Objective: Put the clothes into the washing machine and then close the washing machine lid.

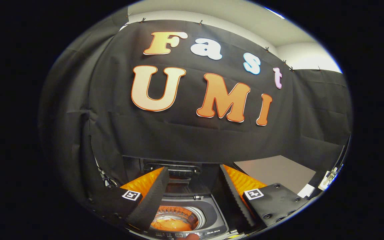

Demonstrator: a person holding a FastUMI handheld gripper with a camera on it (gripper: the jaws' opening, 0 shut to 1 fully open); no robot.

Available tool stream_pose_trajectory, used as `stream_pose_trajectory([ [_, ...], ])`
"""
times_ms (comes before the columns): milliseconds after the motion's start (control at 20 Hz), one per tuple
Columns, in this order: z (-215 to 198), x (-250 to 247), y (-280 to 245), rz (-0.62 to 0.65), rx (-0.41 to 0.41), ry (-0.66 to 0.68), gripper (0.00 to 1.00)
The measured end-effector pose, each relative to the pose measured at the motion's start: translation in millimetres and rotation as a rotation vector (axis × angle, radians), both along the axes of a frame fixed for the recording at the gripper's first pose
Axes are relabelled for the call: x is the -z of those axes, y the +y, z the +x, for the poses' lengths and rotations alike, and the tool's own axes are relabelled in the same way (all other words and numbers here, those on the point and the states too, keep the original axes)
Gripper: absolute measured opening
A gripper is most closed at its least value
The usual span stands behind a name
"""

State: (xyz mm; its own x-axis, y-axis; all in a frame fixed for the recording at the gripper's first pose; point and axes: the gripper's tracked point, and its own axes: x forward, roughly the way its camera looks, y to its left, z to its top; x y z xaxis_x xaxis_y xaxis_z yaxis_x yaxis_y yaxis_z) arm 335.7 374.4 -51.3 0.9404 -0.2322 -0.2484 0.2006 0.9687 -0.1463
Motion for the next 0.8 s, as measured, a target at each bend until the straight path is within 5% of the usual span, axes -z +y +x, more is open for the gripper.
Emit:
stream_pose_trajectory([
  [400,115,37,-24,0.045,-0.033,0.104,0.97],
  [800,182,81,-38,0.171,-0.089,0.187,0.97],
])
